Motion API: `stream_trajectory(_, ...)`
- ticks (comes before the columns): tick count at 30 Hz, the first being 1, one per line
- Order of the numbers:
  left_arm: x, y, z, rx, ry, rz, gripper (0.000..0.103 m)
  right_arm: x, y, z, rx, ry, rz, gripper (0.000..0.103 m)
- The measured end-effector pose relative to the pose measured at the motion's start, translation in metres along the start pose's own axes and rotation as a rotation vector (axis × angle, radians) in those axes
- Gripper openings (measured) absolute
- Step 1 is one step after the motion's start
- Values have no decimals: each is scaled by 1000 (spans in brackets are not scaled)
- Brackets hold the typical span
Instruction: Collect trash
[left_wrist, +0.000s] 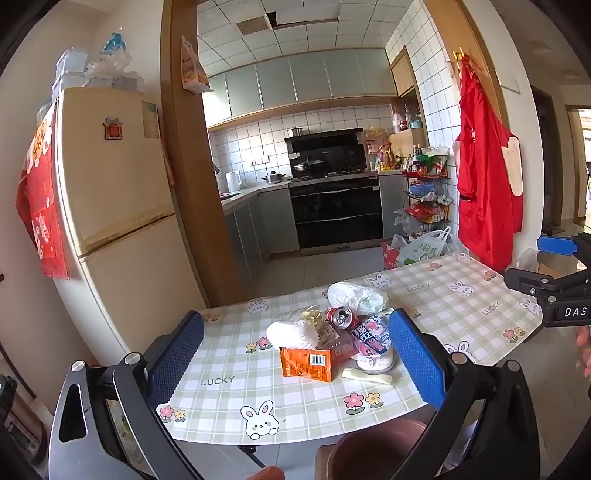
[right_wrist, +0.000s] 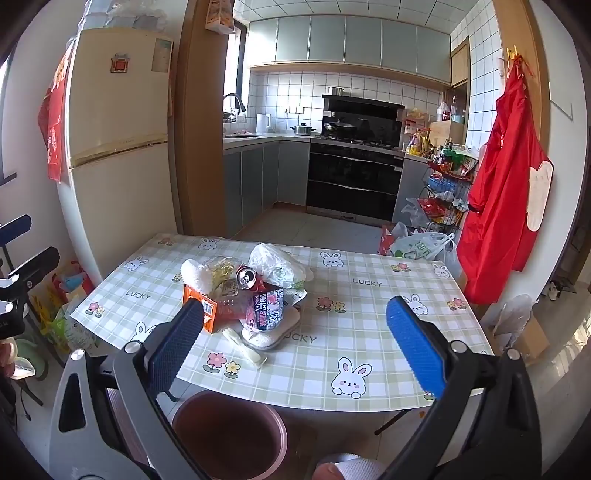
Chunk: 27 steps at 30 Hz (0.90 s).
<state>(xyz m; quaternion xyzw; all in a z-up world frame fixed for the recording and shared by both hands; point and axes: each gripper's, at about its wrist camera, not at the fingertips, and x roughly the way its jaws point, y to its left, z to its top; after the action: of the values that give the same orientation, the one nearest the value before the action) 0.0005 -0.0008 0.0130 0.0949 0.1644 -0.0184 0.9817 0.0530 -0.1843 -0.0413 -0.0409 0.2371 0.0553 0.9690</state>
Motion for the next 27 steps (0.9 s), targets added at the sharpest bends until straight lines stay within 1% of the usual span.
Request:
stream_trajectory(8, -4, 1, -4, -2, -6, 2, 98, 0, 0, 0, -2, -3, 2, 97)
stream_trajectory(11, -10, 1, 2, -3, -8, 4, 98, 0, 0, 1, 1, -4, -3, 97)
stream_trajectory(27, -9, 4, 2, 3, -8, 0, 98, -2, -1, 2, -2, -5, -5, 97)
